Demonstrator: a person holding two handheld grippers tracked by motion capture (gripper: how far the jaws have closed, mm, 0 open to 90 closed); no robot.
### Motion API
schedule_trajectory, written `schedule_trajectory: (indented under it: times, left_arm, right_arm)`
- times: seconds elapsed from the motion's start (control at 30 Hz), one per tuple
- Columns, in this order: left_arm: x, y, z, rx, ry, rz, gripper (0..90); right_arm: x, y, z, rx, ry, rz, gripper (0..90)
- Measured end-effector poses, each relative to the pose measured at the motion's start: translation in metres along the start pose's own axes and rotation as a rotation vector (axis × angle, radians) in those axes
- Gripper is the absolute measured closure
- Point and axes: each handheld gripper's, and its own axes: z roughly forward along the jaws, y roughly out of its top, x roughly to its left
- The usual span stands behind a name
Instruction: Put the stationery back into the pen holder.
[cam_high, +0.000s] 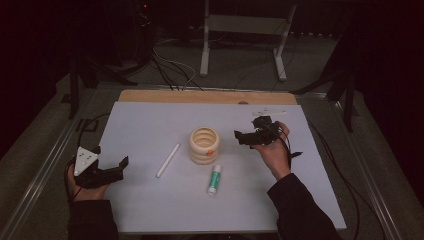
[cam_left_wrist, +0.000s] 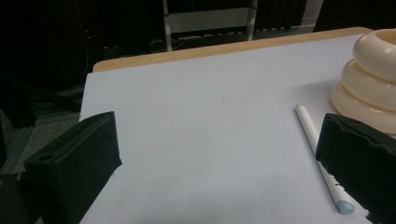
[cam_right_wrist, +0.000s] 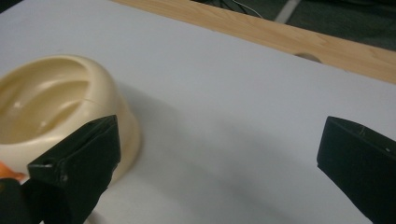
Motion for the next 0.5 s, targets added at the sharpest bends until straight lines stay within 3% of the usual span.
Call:
schedule_trajectory:
  times: [0.2, 0.5]
  left_arm:
    - [0.001, 0.0, -0.001, -0.003, 0.003, -0.006, 0.1]
    - [0.001, 0.0, -0.001, 0.0, 0.002, -0.006, 0.1]
  right_arm:
    - [-0.016, -0.01, -0.005, 0.019, -0.048, 0.063, 0.0]
    - [-0.033, -0.025, -0.013, 0.022, -0.11, 0.086, 0.0]
